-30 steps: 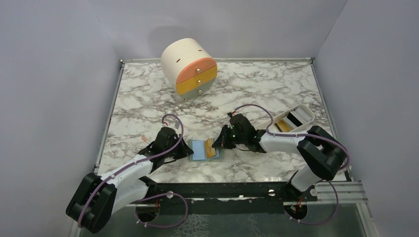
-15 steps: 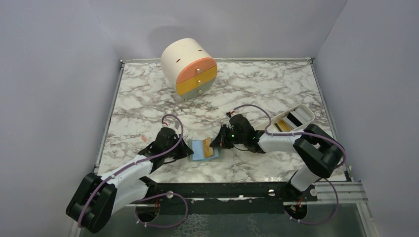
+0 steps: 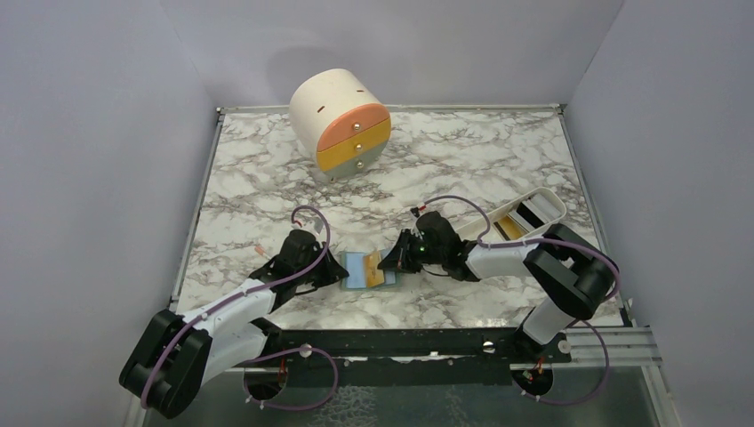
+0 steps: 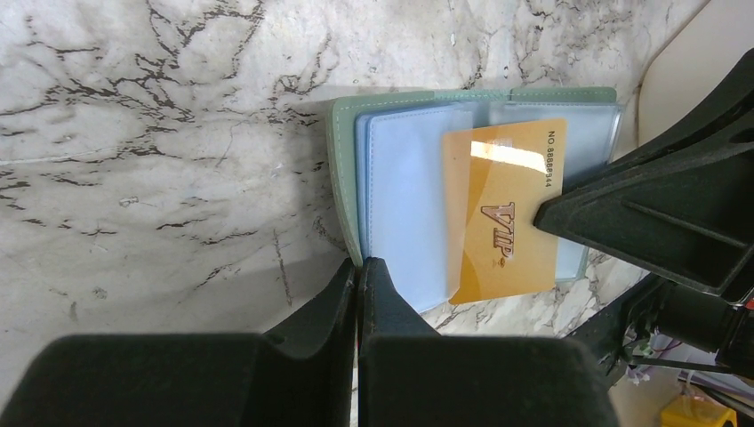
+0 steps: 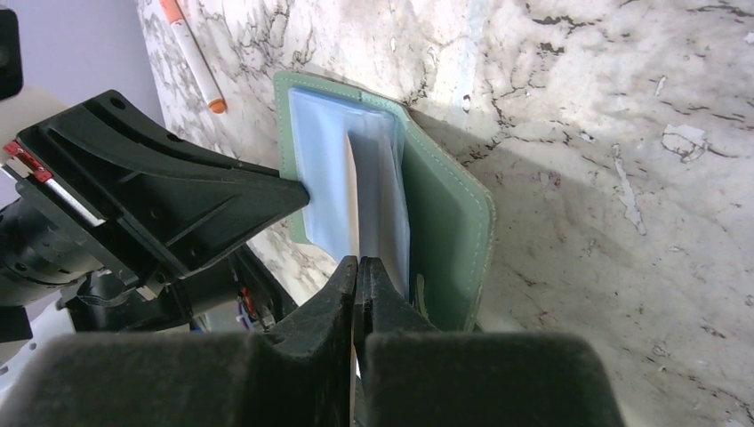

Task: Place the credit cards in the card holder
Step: Insert the credit card into the card holder.

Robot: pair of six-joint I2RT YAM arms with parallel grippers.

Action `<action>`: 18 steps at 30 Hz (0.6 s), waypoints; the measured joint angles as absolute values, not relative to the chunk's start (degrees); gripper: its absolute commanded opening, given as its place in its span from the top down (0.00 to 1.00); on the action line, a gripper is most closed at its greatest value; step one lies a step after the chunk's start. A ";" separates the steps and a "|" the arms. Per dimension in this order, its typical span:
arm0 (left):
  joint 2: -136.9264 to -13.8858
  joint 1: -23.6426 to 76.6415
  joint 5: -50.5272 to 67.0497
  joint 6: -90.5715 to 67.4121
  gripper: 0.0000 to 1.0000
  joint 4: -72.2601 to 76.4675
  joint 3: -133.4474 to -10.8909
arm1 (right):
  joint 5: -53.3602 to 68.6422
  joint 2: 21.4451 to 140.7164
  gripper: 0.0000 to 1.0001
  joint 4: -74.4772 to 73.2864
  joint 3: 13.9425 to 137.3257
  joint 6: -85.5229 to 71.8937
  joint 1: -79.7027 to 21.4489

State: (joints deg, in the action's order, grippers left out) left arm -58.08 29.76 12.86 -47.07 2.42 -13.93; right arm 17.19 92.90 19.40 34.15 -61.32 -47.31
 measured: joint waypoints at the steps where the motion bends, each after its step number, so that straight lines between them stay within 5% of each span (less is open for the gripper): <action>1: -58.06 29.76 12.86 -47.22 1.00 2.57 -13.82 | 17.15 92.97 0.99 19.57 34.09 -61.71 -47.31; 15: -57.65 29.74 13.17 -49.21 1.00 4.89 -12.32 | 15.68 94.56 0.99 21.08 34.35 -62.78 -47.31; 18: -57.78 29.74 13.30 -49.25 1.00 5.19 -12.23 | 15.70 95.33 0.91 21.10 34.44 -62.78 -47.31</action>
State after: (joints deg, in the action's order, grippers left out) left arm -57.78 29.74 13.30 -49.25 5.19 -12.23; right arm 15.70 95.33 21.10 34.44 -62.78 -47.31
